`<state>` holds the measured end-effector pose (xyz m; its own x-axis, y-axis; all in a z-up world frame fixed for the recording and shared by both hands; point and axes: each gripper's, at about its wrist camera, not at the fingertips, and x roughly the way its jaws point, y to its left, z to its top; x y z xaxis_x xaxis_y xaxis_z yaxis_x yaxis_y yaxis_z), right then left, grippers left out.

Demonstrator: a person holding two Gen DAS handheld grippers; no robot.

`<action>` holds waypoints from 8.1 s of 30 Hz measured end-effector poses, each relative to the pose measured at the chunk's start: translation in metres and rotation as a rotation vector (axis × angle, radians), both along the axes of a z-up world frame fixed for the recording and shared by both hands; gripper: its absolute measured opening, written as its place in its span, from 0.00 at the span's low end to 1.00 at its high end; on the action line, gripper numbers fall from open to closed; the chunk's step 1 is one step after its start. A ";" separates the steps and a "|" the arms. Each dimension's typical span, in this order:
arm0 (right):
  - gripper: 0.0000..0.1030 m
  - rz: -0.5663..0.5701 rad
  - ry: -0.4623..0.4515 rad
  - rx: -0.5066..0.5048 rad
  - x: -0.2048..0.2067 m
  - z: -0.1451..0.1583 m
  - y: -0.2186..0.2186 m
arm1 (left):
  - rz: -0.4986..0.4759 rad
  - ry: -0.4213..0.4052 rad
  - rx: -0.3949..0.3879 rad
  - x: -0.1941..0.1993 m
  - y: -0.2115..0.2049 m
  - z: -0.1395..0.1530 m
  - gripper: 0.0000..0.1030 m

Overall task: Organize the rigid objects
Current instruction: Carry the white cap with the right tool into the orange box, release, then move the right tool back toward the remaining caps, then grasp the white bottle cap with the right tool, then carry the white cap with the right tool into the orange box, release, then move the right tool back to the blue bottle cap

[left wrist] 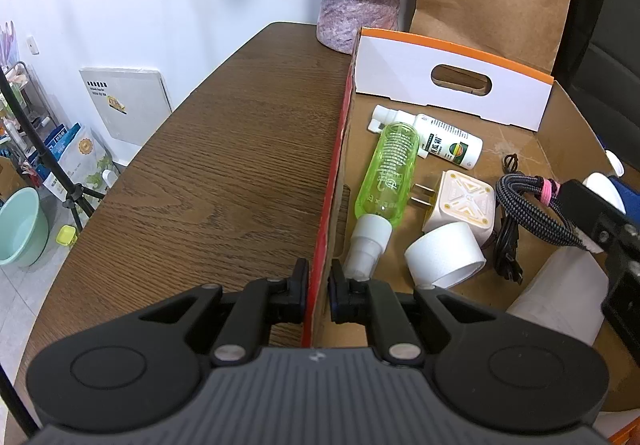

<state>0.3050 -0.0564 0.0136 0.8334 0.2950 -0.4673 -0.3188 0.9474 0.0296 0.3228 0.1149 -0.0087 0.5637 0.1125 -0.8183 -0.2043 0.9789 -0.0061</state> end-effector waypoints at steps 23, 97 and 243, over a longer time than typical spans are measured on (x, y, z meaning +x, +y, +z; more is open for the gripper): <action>1.00 -0.044 -0.015 -0.017 0.001 0.008 -0.011 | -0.003 0.000 0.009 0.000 0.000 -0.001 0.11; 0.38 -0.361 0.186 -0.029 0.175 -0.078 -0.182 | -0.007 0.000 0.016 -0.001 -0.003 -0.001 0.11; 0.96 -0.333 0.151 -0.051 0.197 -0.070 -0.144 | -0.006 -0.011 0.026 -0.001 -0.005 0.000 0.11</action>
<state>0.5024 -0.2009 -0.0566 0.8006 -0.0075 -0.5992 0.0114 0.9999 0.0028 0.3215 0.1103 -0.0087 0.5732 0.1302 -0.8090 -0.1988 0.9799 0.0168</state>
